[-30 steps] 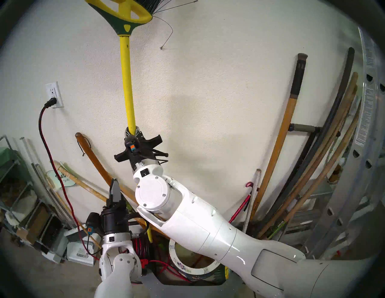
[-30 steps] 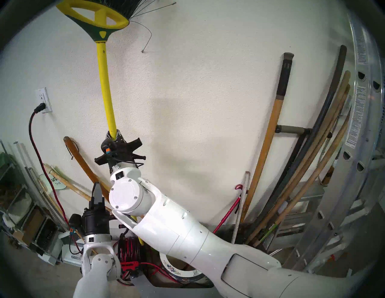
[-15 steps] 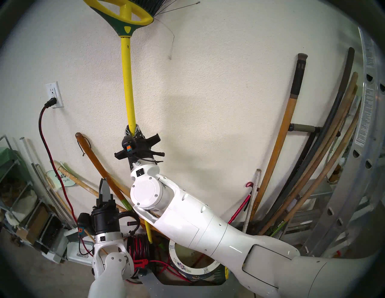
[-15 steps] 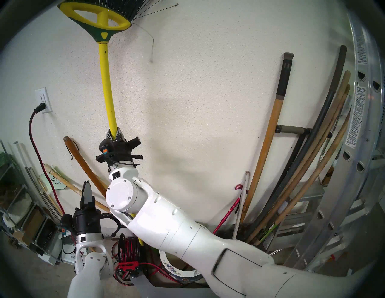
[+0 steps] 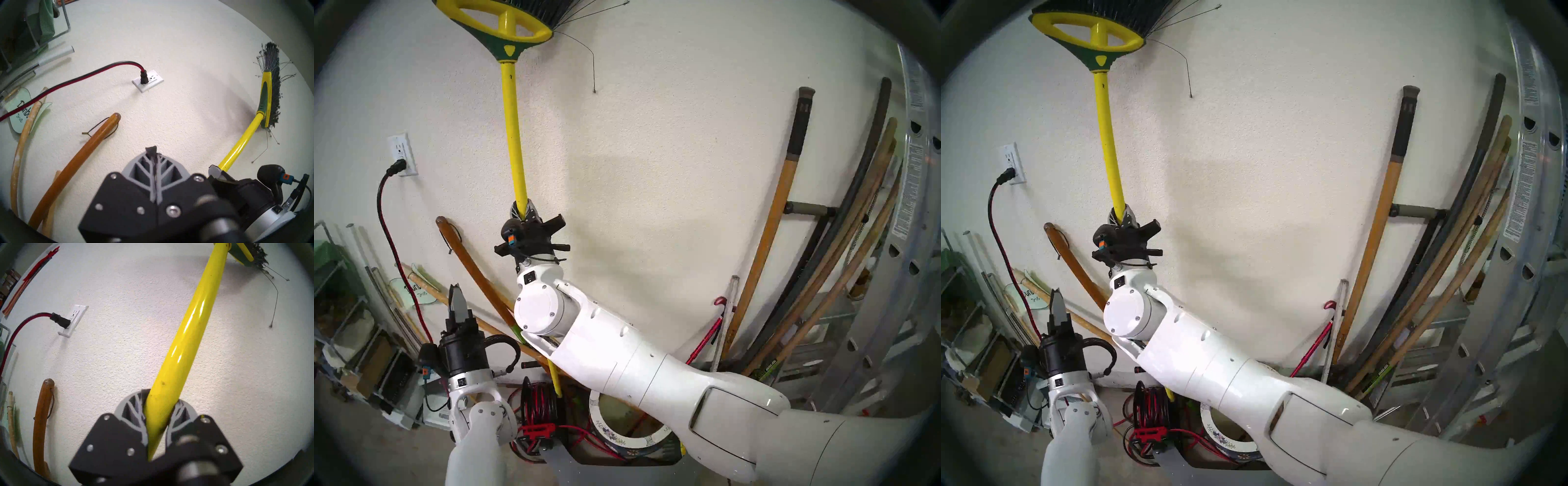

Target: Take wooden sticks or brooms out of the pot

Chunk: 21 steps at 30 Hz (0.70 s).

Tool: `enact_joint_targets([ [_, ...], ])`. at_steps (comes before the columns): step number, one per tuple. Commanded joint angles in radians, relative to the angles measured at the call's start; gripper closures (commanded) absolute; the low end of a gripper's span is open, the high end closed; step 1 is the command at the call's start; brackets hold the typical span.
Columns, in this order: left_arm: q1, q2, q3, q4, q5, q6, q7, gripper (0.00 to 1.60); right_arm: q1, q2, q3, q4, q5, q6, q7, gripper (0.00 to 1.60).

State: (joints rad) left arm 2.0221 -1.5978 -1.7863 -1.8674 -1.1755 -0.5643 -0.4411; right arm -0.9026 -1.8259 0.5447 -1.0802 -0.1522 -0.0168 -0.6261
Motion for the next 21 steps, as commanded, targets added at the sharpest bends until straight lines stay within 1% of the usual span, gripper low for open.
enact_joint_targets([
  [1, -0.002, -0.001, -0.029, 0.001, -0.023, -0.012, -0.005, 1.6, 0.022, -0.056, -0.022, 0.124, -0.014, -0.004, -0.004, 1.6],
  [5, -0.002, 0.002, -0.042, 0.004, -0.031, -0.015, -0.006, 1.6, 0.035, -0.079, -0.028, 0.151, -0.023, -0.003, -0.01, 1.6],
  [6, -0.003, 0.003, -0.052, 0.007, -0.036, -0.017, -0.006, 1.6, 0.046, -0.095, -0.031, 0.183, -0.029, -0.003, -0.016, 1.6],
  [11, -0.005, 0.005, -0.075, 0.011, -0.051, -0.023, -0.006, 1.6, 0.064, -0.119, -0.039, 0.235, -0.042, 0.0, -0.021, 1.6],
  [12, -0.005, 0.006, -0.08, 0.012, -0.054, -0.024, -0.006, 1.6, 0.072, -0.131, -0.04, 0.259, -0.046, -0.003, -0.022, 1.6],
  [13, -0.005, 0.006, -0.084, 0.013, -0.057, -0.025, -0.007, 1.6, 0.087, -0.153, -0.041, 0.309, -0.052, -0.008, -0.026, 1.6],
  [16, -0.004, 0.007, -0.094, 0.016, -0.064, -0.027, -0.008, 1.6, 0.088, -0.153, -0.046, 0.305, -0.059, -0.001, -0.023, 1.6],
  [18, -0.002, 0.006, -0.101, 0.018, -0.07, -0.029, -0.009, 1.6, 0.106, -0.174, -0.049, 0.356, -0.064, 0.0, -0.024, 1.6],
  [19, -0.001, 0.006, -0.105, 0.018, -0.072, -0.03, -0.009, 1.6, 0.11, -0.175, -0.051, 0.36, -0.065, 0.007, -0.021, 1.6],
  [21, 0.0, 0.006, -0.111, 0.019, -0.078, -0.032, -0.01, 1.6, 0.131, -0.181, -0.054, 0.417, -0.068, 0.011, -0.016, 1.6],
])
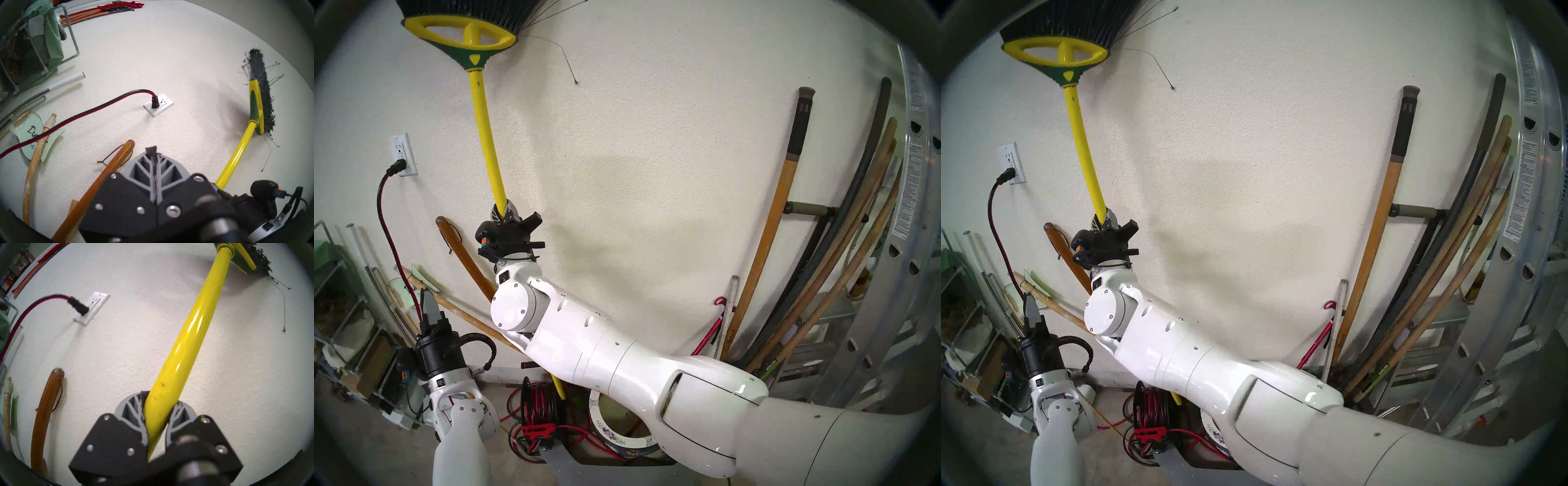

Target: Take wooden sticks or brooms out of the pot

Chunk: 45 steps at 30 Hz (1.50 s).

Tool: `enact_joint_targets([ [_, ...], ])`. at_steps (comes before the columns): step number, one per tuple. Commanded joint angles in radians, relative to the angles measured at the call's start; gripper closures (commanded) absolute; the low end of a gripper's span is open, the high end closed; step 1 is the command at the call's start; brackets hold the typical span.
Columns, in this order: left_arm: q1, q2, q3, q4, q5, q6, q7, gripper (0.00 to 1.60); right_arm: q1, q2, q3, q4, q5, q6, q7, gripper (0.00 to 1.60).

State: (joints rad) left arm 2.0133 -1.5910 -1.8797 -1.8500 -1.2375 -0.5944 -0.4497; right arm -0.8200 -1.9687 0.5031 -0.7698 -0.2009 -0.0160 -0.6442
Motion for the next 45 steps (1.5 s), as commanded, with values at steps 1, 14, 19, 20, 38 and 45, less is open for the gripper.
enact_joint_targets([
  [1, 0.01, -0.001, -0.02, 0.003, -0.018, -0.002, -0.002, 1.6, 0.059, -0.038, -0.012, 0.134, -0.021, 0.011, 0.004, 1.6],
  [14, 0.014, -0.002, -0.031, 0.011, -0.046, -0.003, -0.012, 1.6, 0.112, -0.038, -0.014, 0.271, -0.016, 0.027, 0.018, 1.6],
  [19, 0.012, -0.002, -0.024, 0.014, -0.053, -0.001, -0.018, 1.6, 0.101, -0.038, -0.018, 0.317, -0.014, 0.022, 0.01, 1.6],
  [20, 0.012, -0.002, -0.023, 0.014, -0.055, -0.001, -0.019, 1.6, 0.099, -0.038, -0.019, 0.325, -0.015, 0.021, 0.009, 1.6],
  [38, 0.0, 0.008, -0.011, 0.027, -0.072, 0.012, -0.033, 1.6, 0.098, -0.038, -0.008, 0.414, -0.02, -0.022, 0.006, 1.6],
  [45, -0.024, 0.018, -0.021, 0.04, -0.074, 0.007, -0.041, 1.6, 0.088, -0.038, -0.008, 0.436, -0.023, -0.05, 0.001, 1.6],
])
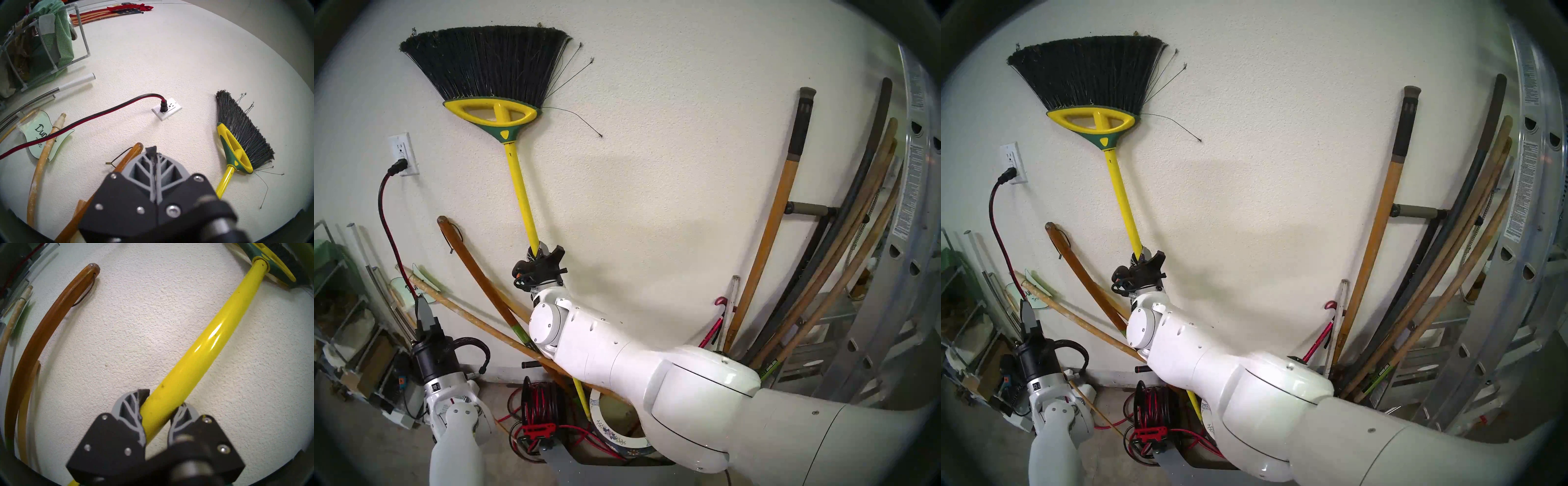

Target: Take wooden sticks or brooms out of the pot

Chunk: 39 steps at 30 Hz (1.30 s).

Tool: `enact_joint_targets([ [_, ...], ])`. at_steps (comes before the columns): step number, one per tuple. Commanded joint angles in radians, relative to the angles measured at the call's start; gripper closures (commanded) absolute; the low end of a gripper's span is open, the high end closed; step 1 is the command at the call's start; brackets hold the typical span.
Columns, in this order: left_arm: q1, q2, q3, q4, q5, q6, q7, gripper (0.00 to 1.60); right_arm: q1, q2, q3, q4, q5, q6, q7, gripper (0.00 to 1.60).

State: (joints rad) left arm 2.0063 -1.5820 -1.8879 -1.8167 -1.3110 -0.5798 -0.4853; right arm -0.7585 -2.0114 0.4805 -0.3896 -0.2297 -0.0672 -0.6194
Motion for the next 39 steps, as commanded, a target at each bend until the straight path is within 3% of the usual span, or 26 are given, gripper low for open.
enact_joint_targets([
  [1, -0.023, 0.011, -0.015, 0.01, -0.001, -0.008, -0.006, 1.6, 0.027, 0.004, 0.016, 0.058, 0.006, -0.003, -0.025, 1.6],
  [15, -0.07, 0.017, -0.023, 0.053, -0.015, -0.024, -0.021, 1.6, 0.033, 0.004, 0.033, 0.092, 0.013, -0.052, -0.054, 1.6],
  [17, -0.073, 0.016, -0.023, 0.056, -0.016, -0.026, -0.024, 1.6, 0.034, 0.004, 0.034, 0.095, 0.013, -0.058, -0.06, 1.29],
  [18, -0.075, 0.016, -0.023, 0.059, -0.017, -0.027, -0.026, 1.6, 0.035, 0.004, 0.035, 0.097, 0.013, -0.061, -0.063, 1.29],
  [20, -0.078, 0.016, -0.022, 0.063, -0.019, -0.03, -0.03, 1.6, 0.038, 0.004, 0.037, 0.102, 0.012, -0.065, -0.072, 0.4],
  [21, -0.078, 0.016, -0.022, 0.064, -0.02, -0.03, -0.032, 1.6, 0.038, 0.004, 0.038, 0.103, 0.013, -0.068, -0.077, 0.04],
  [32, -0.088, 0.014, -0.01, 0.077, -0.033, -0.04, -0.063, 1.6, 0.032, 0.004, 0.063, 0.133, 0.016, -0.119, -0.163, 0.0],
  [37, -0.09, 0.013, -0.003, 0.08, -0.04, -0.044, -0.079, 1.6, 0.013, 0.004, 0.067, 0.14, 0.018, -0.187, -0.19, 0.0],
  [39, -0.092, 0.012, 0.002, 0.083, -0.045, -0.045, -0.09, 1.6, -0.009, 0.004, 0.056, 0.127, 0.021, -0.246, -0.196, 0.0],
])
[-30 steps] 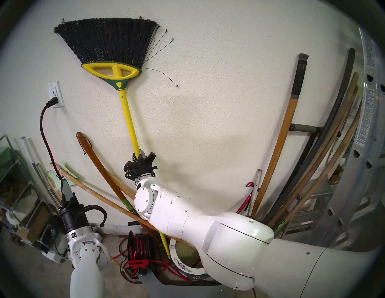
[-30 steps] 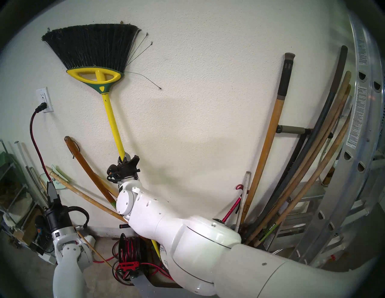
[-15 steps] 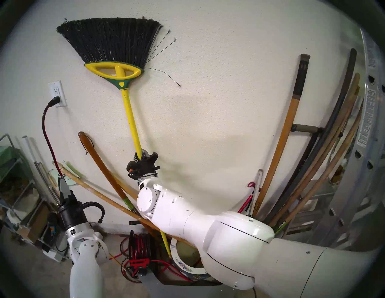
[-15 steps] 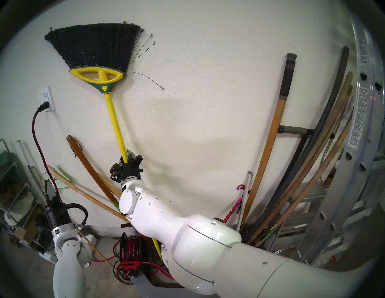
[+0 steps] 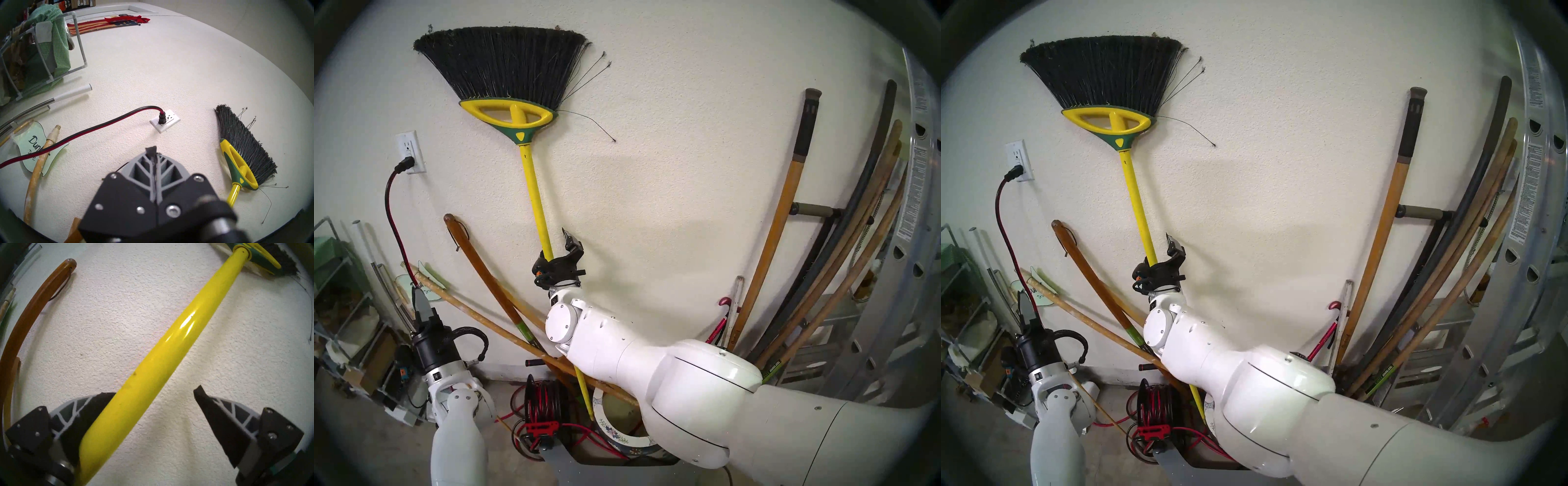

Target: Take wooden sticks or brooms out of the pot

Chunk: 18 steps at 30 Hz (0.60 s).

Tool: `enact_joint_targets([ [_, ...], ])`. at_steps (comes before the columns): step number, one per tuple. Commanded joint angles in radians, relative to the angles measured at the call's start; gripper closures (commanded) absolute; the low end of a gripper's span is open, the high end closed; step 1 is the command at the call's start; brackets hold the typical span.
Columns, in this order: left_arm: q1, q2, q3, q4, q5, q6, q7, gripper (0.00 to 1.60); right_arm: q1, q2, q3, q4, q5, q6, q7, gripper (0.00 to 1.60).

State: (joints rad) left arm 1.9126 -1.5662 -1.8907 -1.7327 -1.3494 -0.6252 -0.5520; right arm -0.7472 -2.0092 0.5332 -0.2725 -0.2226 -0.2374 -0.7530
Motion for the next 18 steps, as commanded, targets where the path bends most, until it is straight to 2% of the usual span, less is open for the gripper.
enact_joint_targets([
  [1, 0.002, -0.004, 0.006, 0.0, -0.008, 0.0, -0.026, 1.6, -0.028, 0.002, 0.001, 0.001, 0.018, -0.1, -0.057, 0.0],
  [6, 0.002, -0.003, 0.012, 0.0, -0.01, -0.003, -0.036, 1.6, -0.067, 0.008, -0.013, -0.075, 0.069, -0.192, -0.011, 0.0],
  [9, 0.003, -0.003, 0.016, 0.001, -0.012, -0.004, -0.041, 1.6, -0.085, 0.024, -0.04, -0.101, 0.095, -0.249, -0.013, 0.0],
  [11, 0.004, -0.003, 0.018, 0.002, -0.012, -0.005, -0.044, 1.6, -0.089, 0.027, -0.058, -0.099, 0.115, -0.289, -0.026, 0.0],
  [16, 0.006, -0.004, 0.024, 0.005, -0.013, -0.007, -0.049, 1.6, -0.084, 0.025, -0.099, -0.085, 0.159, -0.326, -0.05, 0.0],
  [18, 0.006, -0.004, 0.027, 0.007, -0.013, -0.01, -0.051, 1.6, -0.073, 0.012, -0.125, -0.052, 0.185, -0.351, -0.073, 0.0],
])
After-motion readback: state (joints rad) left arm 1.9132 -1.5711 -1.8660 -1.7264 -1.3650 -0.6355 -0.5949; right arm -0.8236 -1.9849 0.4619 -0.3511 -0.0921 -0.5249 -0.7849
